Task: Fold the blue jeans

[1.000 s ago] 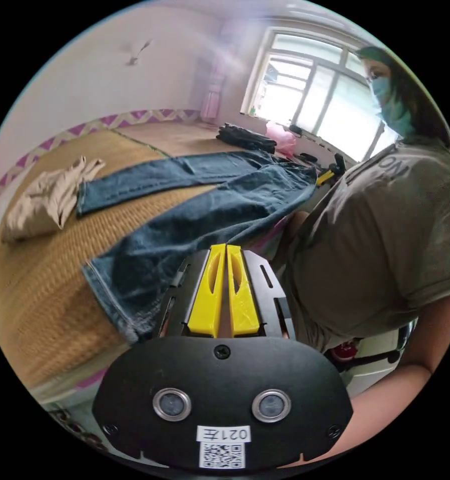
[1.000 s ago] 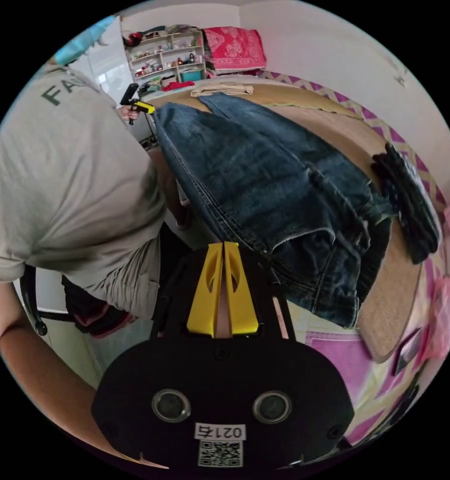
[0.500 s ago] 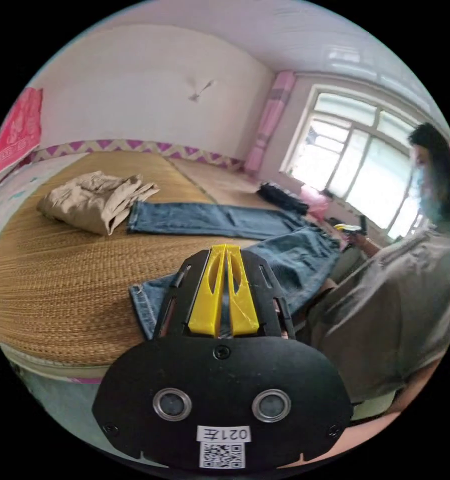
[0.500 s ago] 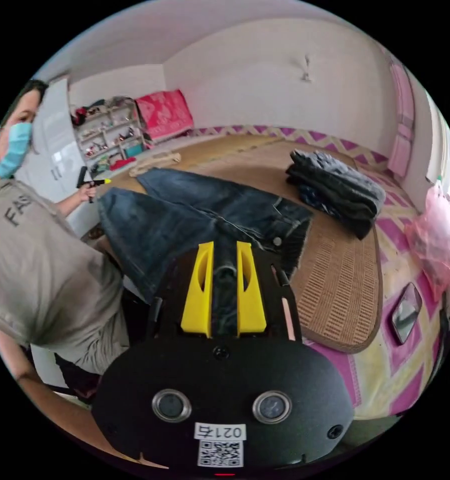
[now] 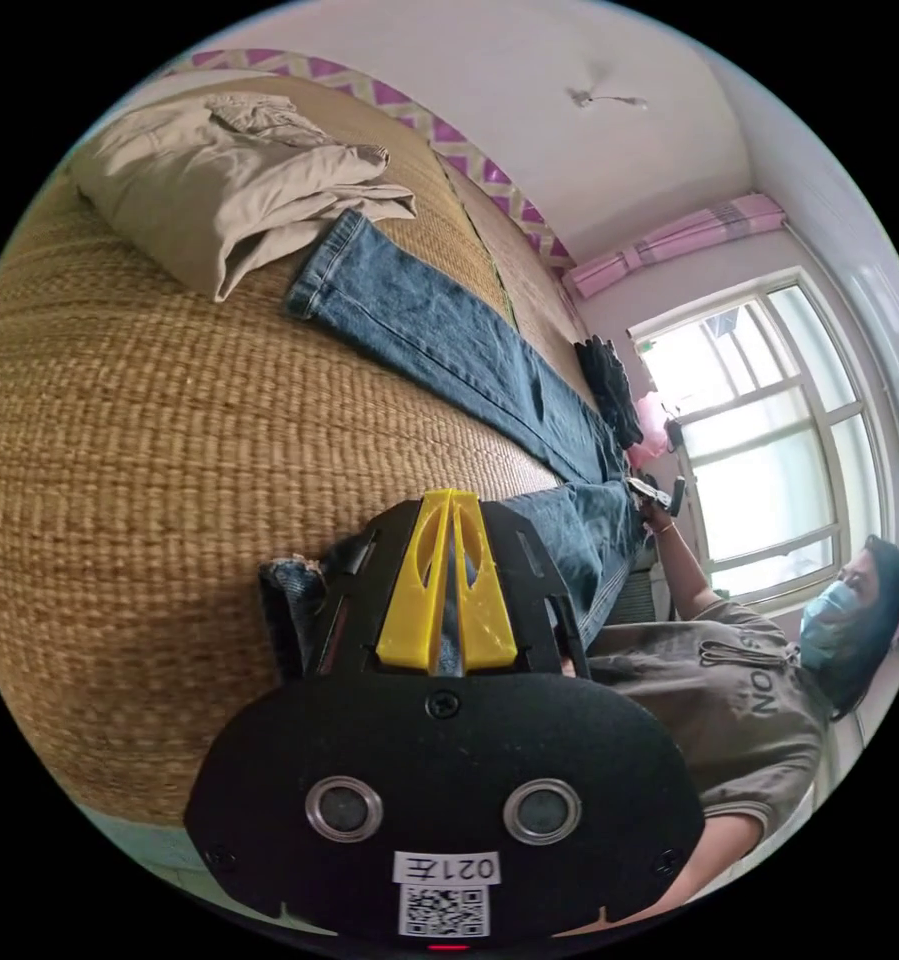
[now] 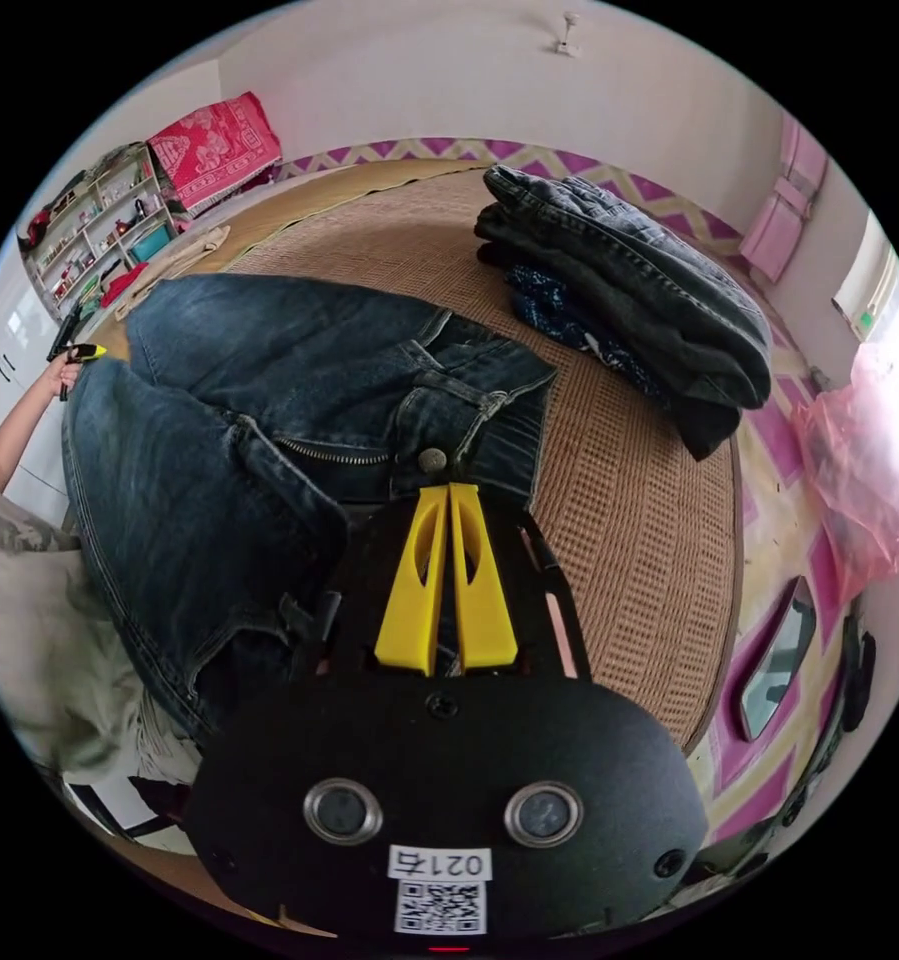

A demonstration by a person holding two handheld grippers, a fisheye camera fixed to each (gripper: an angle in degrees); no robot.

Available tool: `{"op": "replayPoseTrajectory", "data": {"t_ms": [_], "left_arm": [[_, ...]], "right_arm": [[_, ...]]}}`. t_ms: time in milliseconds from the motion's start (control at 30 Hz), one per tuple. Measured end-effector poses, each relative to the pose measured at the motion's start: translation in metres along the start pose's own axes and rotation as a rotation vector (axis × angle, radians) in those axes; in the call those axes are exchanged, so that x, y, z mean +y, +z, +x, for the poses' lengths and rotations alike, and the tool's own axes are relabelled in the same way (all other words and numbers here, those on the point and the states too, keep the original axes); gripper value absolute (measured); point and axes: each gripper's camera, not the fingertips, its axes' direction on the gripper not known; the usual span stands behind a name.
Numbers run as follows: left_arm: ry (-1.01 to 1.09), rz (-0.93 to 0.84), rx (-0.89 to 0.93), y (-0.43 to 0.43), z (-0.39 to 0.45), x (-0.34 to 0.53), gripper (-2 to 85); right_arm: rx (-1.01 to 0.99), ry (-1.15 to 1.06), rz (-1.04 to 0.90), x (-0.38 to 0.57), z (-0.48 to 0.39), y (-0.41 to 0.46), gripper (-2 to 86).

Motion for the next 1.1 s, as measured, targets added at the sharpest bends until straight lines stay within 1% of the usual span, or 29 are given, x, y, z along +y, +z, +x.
{"op": "replayPoseTrajectory", "data": {"t_ms": [133,200,300,400,467,533,567,633,700,733,800,867,900,933,967,1000,1033,1067,1100], "left_arm": [[-0.019,0.029,-0.038,0.015,-0.007,-0.027,-1.0],[-0.034,0.051,0.018,0.018,-0.016,-0.027,-1.0],[-0.056,0.072,0.087,0.014,-0.025,-0.010,-1.0],[-0.037,0.059,0.087,0.010,-0.017,0.016,-0.9],[-0.001,0.107,0.105,0.001,-0.006,0.034,-0.9],[0.107,0.219,0.132,-0.019,0.017,0.056,-0.9],[0.137,0.244,0.146,-0.023,0.023,0.060,-0.9],[0.218,0.356,0.214,-0.038,0.047,0.079,-0.9],[0.260,0.416,0.252,-0.044,0.069,0.091,-0.9],[0.284,0.421,0.265,-0.043,0.086,0.097,-0.9],[0.325,0.387,0.254,-0.037,0.116,0.107,-0.9],[0.363,0.324,0.200,-0.027,0.147,0.121,-0.9],[0.386,0.282,0.153,-0.020,0.167,0.132,-0.9],[0.407,0.244,0.105,-0.013,0.184,0.145,-0.9],[0.417,0.230,0.081,-0.009,0.192,0.152,-0.9],[0.437,0.212,0.039,-0.002,0.206,0.166,-0.9],[0.447,0.186,0.006,0.006,0.216,0.179,-0.9],[0.447,0.170,-0.010,0.011,0.219,0.185,-0.9],[0.442,0.144,-0.044,0.021,0.225,0.197,-0.9]], "right_arm": [[-0.004,0.032,-0.023,-0.026,0.004,0.011,-0.8],[0.006,0.040,-0.028,-0.029,0.002,0.014,-0.8],[0.044,0.032,-0.053,-0.021,-0.010,0.013,-0.8],[0.041,-0.001,-0.025,0.003,-0.029,-0.005,-0.8],[-0.032,-0.069,0.056,0.030,-0.053,-0.027,-0.9],[-0.051,-0.103,0.026,0.048,-0.068,-0.026,-0.8],[-0.017,-0.110,-0.011,0.060,-0.076,-0.020,-0.8],[0.048,-0.123,0.024,0.077,-0.084,-0.018,-0.8],[0.087,-0.117,0.034,0.084,-0.089,-0.018,-0.9],[0.134,-0.100,0.004,0.084,-0.094,-0.020,-0.9],[0.183,-0.053,0.032,0.088,-0.100,-0.033,-1.0],[0.084,-0.044,0.244,0.109,-0.114,-0.064,-0.9],[0.053,-0.062,0.268,0.114,-0.120,-0.068,-0.9],[-0.001,-0.124,0.250,0.120,-0.132,-0.066,-0.9],[-0.024,-0.185,0.172,0.124,-0.145,-0.055,-0.9],[-0.012,-0.207,0.118,0.127,-0.151,-0.046,-0.9],[0.072,-0.222,-0.010,0.133,-0.160,-0.023,-0.9],[0.133,-0.229,0.030,0.148,-0.164,-0.014,-0.8],[0.150,-0.205,0.062,0.155,-0.162,-0.012,-0.8]]}}
